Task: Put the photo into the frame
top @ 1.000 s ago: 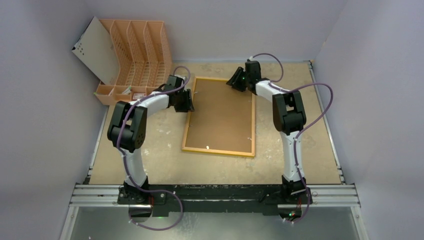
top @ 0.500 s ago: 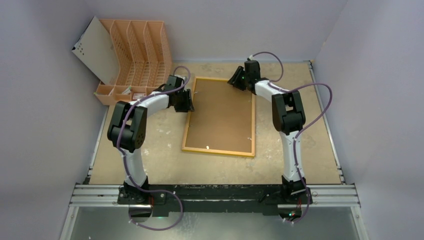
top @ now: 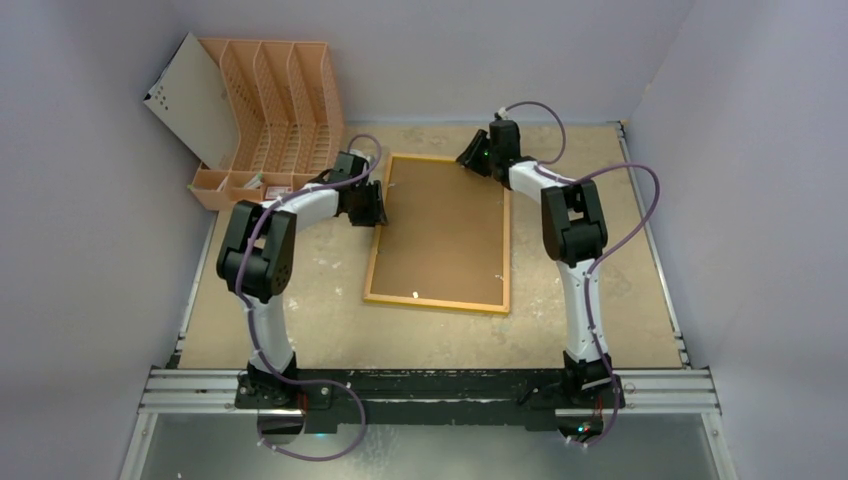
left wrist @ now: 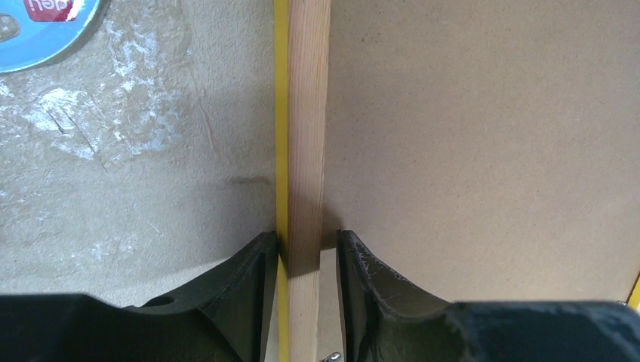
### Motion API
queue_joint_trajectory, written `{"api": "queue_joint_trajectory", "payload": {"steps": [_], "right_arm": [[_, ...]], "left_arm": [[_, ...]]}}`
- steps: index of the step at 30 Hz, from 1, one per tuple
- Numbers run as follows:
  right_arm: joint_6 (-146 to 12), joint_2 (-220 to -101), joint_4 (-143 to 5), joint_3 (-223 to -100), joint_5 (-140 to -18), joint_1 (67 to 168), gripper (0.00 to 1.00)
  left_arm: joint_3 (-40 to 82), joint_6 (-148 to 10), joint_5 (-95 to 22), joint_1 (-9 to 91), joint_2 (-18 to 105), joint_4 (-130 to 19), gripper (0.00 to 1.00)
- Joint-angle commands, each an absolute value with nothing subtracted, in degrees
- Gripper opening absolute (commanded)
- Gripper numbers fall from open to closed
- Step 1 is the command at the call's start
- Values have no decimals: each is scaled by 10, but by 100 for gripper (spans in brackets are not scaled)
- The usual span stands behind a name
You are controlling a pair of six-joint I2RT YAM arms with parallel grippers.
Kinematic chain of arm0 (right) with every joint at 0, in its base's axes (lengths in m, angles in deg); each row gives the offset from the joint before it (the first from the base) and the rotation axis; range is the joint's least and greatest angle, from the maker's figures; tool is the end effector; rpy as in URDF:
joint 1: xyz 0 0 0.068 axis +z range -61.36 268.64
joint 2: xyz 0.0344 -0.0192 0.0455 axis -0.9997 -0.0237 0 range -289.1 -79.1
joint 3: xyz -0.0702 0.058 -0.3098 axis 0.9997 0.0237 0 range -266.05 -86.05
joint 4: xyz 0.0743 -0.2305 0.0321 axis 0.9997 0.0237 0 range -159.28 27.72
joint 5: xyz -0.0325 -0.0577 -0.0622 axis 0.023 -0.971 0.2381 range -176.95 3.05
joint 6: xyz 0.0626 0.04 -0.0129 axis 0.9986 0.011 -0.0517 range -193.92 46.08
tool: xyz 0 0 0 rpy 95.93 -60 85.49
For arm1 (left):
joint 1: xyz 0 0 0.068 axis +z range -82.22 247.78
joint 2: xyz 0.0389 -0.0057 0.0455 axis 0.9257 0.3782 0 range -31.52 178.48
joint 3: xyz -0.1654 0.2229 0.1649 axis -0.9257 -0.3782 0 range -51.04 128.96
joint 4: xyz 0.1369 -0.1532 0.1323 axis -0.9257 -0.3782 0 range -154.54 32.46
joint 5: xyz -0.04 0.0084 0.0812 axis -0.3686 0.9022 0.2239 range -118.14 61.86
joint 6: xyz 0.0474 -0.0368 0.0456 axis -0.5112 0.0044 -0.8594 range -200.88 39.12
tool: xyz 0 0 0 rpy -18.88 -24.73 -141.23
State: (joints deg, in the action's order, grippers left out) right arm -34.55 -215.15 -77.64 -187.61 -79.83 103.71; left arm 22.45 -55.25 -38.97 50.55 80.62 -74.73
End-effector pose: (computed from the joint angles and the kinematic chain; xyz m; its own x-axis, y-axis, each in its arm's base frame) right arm 0.5685 0.1613 0.1932 -0.5605 0.5010 -0.6594 -0.0127 0.7909 0.6118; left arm 0.4072 -0.1388 0.1981 -0.8820 -0.1714 -0.4390 0.0112 0.9236 -0.3831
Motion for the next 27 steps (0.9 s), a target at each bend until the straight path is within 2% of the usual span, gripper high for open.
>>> {"api": "queue_joint_trajectory", "payload": {"steps": [1,7,12,20,27], "right_arm": [[-358,-2178,-790,-1878,-786,1039,37],[-366,-2168,-857,-1846,-722,1039,38],[-367,-2149,-854,-1844,-720,1037,40],[-366,-2055,-810,-1838,-802,1028,59],[-379,-2052,-784,-1825,-790,1028,55]], "left_arm": [[222,-568,-418,507,813,-734,36],[218,-570,-421,507,813,-733,36],[224,-570,-424,507,811,-737,35],[238,-565,-433,507,800,-742,37],[238,-565,-430,507,796,-742,41]]}}
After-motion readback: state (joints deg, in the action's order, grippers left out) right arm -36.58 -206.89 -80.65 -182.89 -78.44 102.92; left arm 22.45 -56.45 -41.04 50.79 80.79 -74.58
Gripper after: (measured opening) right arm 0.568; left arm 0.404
